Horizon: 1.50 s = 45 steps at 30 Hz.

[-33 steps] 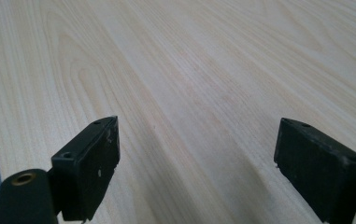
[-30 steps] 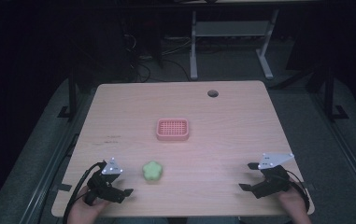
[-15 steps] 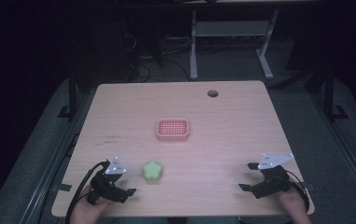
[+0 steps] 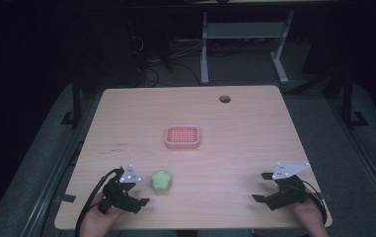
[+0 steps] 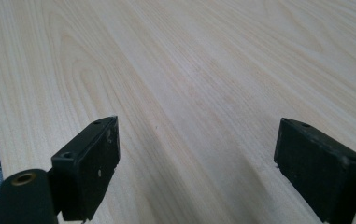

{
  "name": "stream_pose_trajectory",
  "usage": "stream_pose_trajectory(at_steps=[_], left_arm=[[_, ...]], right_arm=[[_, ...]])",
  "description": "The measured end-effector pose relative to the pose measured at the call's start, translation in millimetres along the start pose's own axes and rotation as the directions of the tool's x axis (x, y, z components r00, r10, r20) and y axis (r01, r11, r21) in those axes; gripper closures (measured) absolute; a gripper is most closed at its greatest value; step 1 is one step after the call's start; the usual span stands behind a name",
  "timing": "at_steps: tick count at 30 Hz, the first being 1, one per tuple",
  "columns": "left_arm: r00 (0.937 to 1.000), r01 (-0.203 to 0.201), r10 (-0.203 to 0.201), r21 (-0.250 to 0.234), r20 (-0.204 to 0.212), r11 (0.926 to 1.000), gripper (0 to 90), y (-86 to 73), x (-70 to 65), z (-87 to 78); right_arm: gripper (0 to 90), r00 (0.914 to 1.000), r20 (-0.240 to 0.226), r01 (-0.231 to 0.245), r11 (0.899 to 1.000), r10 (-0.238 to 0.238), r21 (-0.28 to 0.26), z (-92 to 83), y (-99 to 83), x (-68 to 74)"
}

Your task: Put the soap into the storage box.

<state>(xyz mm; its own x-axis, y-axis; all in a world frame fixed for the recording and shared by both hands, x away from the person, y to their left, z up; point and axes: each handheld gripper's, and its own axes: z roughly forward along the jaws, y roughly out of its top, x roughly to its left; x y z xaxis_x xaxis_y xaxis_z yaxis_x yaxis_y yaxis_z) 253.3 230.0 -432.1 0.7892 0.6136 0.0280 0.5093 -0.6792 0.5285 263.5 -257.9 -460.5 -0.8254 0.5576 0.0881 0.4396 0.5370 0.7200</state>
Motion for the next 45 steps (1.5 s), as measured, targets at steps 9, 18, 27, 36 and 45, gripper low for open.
stream_pose_trajectory(at_steps=[9, 18, 27, 36, 45], left_arm=[[0.9994, -0.032, 0.032, 0.018, -0.013, 0.9993, 19.8, 10.0, -3.4, 2.4], [0.9982, -0.058, 0.058, 0.025, -0.010, 0.9980, 19.8, 23.8, -6.4, 5.9], [0.9965, -0.084, 0.084, 0.036, -0.003, 0.9958, 19.8, 36.5, -8.1, 10.5], [0.9947, -0.102, 0.102, 0.062, 0.013, 0.9928, 19.8, 50.9, -9.9, 18.6], [0.9944, -0.105, 0.105, 0.080, 0.015, 0.9912, 19.8, 60.3, -8.5, 24.5]], right_arm=[[13.8, 1.0000, 0.001, -0.009, 1.000, 0.009, 0.001, 0.0, 0.0, 0.4], [13.8, 1.0000, 0.000, -0.003, 1.000, 0.003, -0.001, 0.2, -0.4, 0.0], [13.8, 1.0000, -0.001, -0.003, 1.000, 0.003, 0.003, 0.7, -0.4, 0.3], [13.8, 1.0000, -0.001, -0.003, 1.000, 0.003, -0.002, 0.2, -0.7, -0.2], [13.8, 1.0000, -0.001, -0.003, 1.000, 0.003, -0.002, 0.1, -0.6, -0.1]])
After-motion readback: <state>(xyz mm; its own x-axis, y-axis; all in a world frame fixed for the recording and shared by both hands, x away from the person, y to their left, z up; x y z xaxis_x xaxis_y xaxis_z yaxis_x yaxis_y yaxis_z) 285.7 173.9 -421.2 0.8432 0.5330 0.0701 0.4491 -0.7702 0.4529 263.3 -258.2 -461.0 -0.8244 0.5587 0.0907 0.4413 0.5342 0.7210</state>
